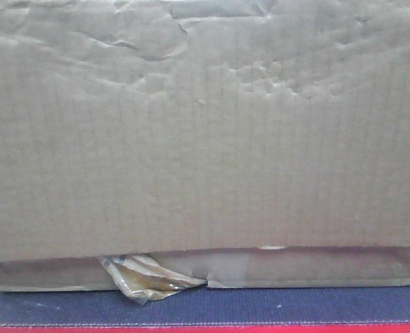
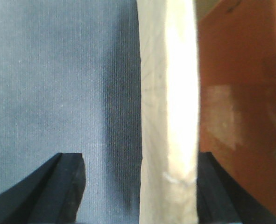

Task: Stack two boxes on right shelf middle
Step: 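Lift the two stacked boxes off the bench with both grippers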

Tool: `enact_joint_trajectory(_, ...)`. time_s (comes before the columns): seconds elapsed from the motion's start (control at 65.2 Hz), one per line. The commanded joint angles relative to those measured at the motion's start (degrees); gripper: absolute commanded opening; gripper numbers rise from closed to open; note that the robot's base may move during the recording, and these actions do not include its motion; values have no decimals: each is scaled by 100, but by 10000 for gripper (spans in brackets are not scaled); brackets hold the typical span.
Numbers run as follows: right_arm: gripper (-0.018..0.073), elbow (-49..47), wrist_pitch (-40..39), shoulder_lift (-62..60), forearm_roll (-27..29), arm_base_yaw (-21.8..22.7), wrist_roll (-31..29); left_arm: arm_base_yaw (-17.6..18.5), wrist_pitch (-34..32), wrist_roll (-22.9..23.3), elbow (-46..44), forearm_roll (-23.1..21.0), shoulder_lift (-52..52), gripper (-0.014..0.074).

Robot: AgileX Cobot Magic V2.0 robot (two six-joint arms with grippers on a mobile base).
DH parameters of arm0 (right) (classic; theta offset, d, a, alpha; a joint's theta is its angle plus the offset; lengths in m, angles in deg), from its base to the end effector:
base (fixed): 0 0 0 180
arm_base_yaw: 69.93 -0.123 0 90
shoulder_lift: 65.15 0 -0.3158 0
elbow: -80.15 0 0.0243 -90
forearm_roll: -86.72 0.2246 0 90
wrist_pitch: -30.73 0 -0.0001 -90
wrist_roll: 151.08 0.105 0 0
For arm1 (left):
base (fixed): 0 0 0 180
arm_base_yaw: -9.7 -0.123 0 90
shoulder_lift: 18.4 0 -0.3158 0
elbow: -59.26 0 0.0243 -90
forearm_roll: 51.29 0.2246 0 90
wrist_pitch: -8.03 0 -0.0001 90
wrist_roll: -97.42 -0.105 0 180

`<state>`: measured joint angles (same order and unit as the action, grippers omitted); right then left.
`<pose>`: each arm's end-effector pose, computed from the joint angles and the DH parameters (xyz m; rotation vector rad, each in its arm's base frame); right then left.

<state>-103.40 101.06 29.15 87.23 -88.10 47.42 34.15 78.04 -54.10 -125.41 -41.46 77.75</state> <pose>0.2682 0.0889 0.3599 0.0104 2.8265 0.1601 0.2730 -0.1056 0.3573 -0.0526 2.7771 0.0111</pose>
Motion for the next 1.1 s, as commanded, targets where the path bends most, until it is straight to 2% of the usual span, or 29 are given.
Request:
enact_joint_trajectory(0.0,235,16,-37,-20,-52,-10,9,-19,-5,4,9,-28,-69,342)
enact_joint_trajectory(0.092,84,16,-37,-20,-90,-10,9,-19,-5,15,9,-77,-69,256)
enact_joint_trajectory(0.153,-25,16,-37,-20,-161,-10,9,-19,-5,15,9,-92,-69,145)
enact_joint_trajectory(0.199,-144,16,-37,-20,-246,-14,39,-8,-5,15,9,-92,-69,46)
enact_joint_trajectory(0.23,-167,16,-37,-20,-299,-14,92,-8,-5,15,9,-104,-69,-23)
enact_joint_trajectory(0.276,-152,16,-37,-20,-380,-36,165,-8,-5,15,9,-104,-69,-110)
enact_joint_trajectory(0.414,-151,16,-37,-30,-797,-193,496,-8,-40,275,9,-9,-69,-111)
enact_joint_trajectory(0.583,-151,5,-37,-130,-1064,-418,928,-8,-61,646,-182,512,-115,-111)
enact_joint_trajectory(0.721,-151,-51,-469,-190,-1146,-430,993,-8,-303,657,-560,738,-129,-111)
enact_joint_trajectory(0.967,-151,-542,-1067,-190,-1969,-430,1245,-18,-891,657,-1221,1080,-129,-111)
enact_joint_trajectory(1.089,-151,-907,-1580,-190,-2039,-419,1402,-18,-1384,657,-1371,1398,-129,-111)
